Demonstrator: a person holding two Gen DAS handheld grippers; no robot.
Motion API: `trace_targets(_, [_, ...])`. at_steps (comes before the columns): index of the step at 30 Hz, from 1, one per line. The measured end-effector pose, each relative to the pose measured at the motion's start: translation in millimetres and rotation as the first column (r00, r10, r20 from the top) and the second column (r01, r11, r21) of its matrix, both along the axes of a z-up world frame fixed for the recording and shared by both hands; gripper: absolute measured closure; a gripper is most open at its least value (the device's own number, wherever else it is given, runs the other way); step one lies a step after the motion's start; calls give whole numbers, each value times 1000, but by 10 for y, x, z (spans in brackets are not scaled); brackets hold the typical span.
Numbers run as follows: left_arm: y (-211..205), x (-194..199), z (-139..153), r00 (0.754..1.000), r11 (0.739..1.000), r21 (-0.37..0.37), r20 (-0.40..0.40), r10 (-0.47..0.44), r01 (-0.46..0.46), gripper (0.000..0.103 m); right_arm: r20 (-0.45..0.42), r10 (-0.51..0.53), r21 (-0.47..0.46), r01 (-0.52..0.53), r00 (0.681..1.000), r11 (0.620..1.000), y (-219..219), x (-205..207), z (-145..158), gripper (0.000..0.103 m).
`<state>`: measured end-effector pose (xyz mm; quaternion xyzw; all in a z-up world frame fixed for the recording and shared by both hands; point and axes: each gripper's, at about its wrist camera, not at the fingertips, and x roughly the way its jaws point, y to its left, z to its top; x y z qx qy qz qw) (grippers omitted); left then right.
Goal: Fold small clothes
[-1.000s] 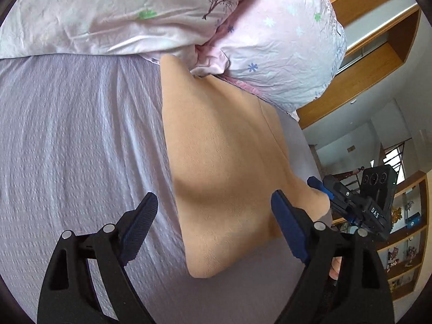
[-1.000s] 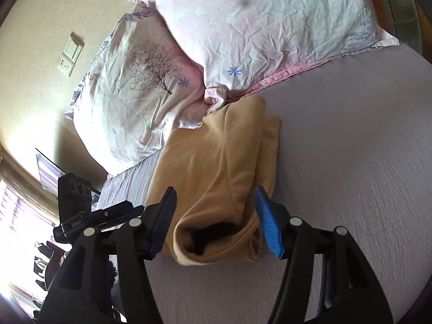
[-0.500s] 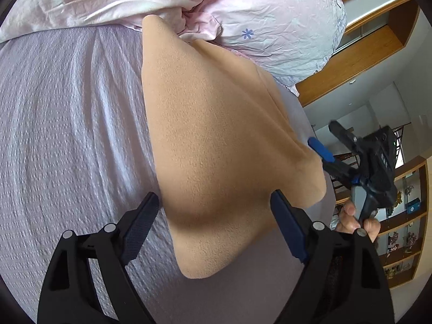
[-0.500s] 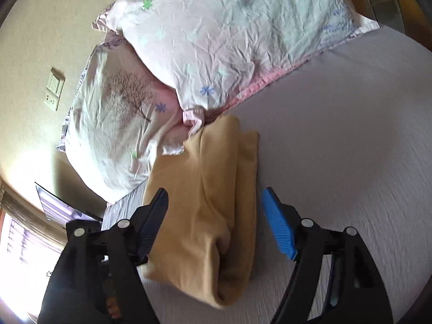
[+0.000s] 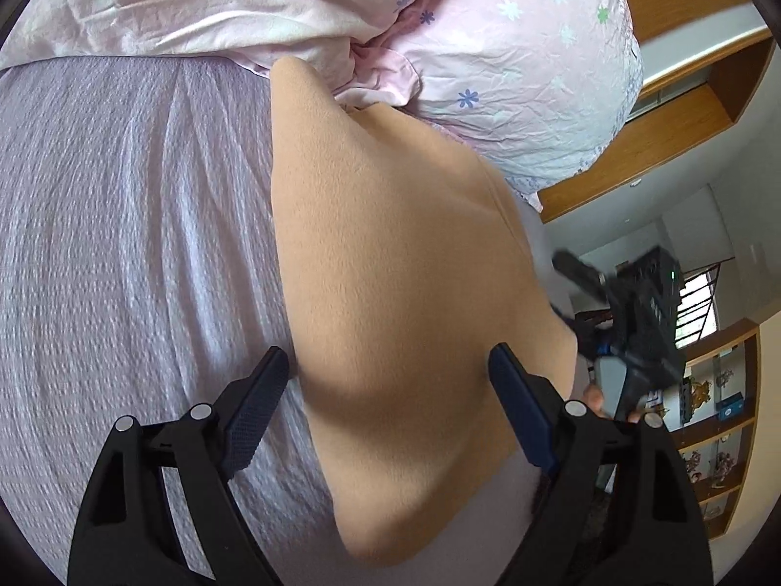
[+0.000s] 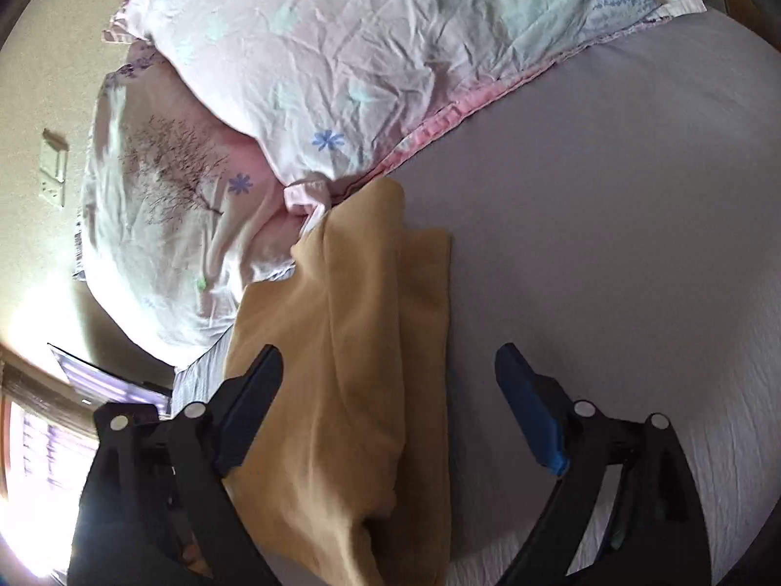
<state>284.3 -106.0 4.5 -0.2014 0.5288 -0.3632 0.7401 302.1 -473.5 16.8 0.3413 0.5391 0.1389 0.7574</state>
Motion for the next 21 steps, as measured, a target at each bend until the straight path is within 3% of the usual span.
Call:
trace_targets(3, [47,127,-98,997,996,-67,-62,53,-57,45,-32,60,54,-59,998,997,91,-157,-72,16])
trace_targets(4, [59,159,-130,995,994,-83,-81,61,-68,55,-39,74,60,-71,997,996,148,-181,-116,31])
trace_targets(5, [84,170,-150,994,992,-102,-93,65,-75,61,-41,93,78,-89,995,993,196,-196,-155,69])
trace_targets(6, [116,158,-136,994,991,-112,-86,64,-74,65,-43,103,112,-97,994,989,254,-194,-202,73])
trace_targets(9, [277,31,43,997,993,-97,-3,72,-72,68,37,125,83,-128,991,988,446,-243,-20,77])
trace_targets(13, [744,-155,246,990,989,-92,78,121,-113,67,103,209,118,-220,973,968,796,-294,145,77])
trace_targets(16, [1006,-187,206,982,986,16,97,161,-164,64,46,294,10,-294,955,956,1115,-270,97,61])
trace_targets(17, [1093,-172,176,982,985,32,82,168,-171,64,31,291,-11,-291,956,957,1131,-266,102,52])
trace_targets(18, [1166,-182,162,980,983,23,80,181,-183,63,48,265,-17,-265,963,964,1083,-275,154,51])
trace_targets(21, [1294,-359,369,957,974,37,195,214,-226,63,148,134,-24,-132,980,991,847,-215,393,50])
